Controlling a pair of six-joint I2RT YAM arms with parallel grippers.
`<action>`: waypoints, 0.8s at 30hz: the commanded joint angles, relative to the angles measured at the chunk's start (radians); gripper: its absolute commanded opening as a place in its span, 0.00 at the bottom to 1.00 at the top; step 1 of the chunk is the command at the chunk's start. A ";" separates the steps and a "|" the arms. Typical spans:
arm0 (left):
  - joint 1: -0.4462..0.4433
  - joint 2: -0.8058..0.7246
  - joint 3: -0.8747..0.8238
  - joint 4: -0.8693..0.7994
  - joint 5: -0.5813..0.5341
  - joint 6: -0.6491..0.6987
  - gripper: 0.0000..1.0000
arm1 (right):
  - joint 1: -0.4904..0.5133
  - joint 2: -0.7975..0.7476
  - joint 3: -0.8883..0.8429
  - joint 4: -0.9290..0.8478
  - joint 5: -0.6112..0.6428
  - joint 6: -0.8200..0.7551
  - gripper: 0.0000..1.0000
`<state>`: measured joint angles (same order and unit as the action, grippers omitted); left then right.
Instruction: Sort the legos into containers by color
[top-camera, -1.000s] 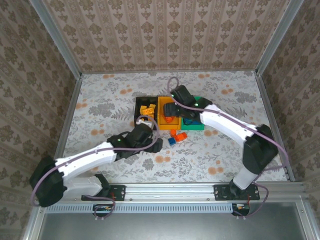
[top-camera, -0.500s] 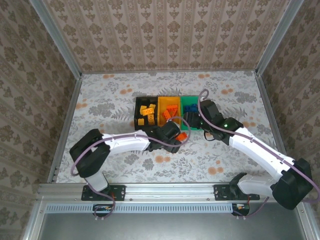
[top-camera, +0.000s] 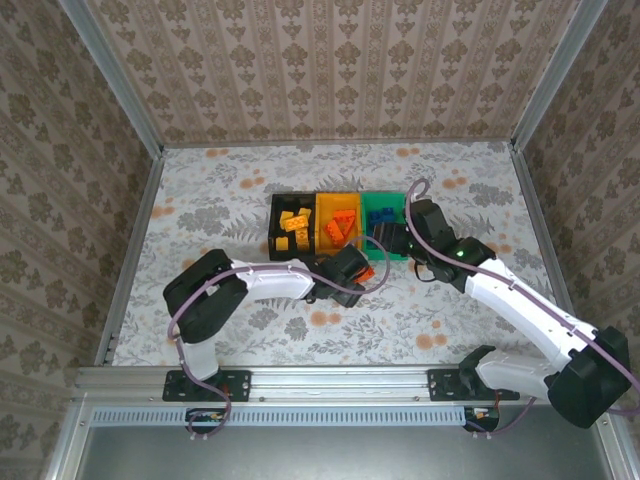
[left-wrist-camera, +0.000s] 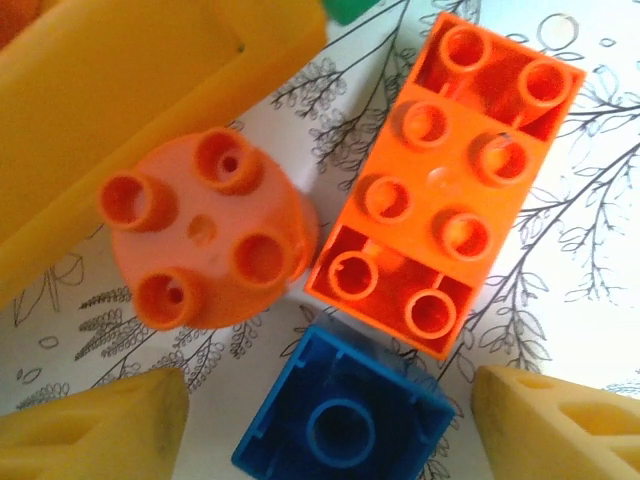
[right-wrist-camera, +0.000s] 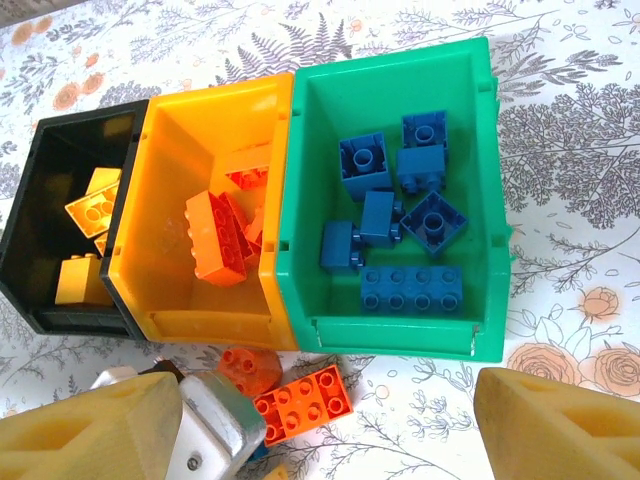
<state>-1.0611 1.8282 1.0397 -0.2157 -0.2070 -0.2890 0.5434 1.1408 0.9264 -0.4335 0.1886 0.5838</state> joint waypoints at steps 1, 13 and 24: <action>0.000 0.039 0.029 0.019 -0.029 0.049 0.72 | -0.006 -0.032 -0.007 -0.004 0.020 0.016 0.79; -0.033 0.000 -0.029 0.017 -0.037 0.034 0.39 | -0.024 -0.044 -0.014 -0.006 0.027 0.017 0.79; -0.066 -0.220 -0.154 -0.016 -0.015 -0.076 0.30 | -0.039 -0.053 -0.036 0.000 0.028 0.022 0.79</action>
<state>-1.1168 1.6852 0.9100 -0.2012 -0.2321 -0.3054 0.5121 1.1122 0.9035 -0.4343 0.1997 0.5850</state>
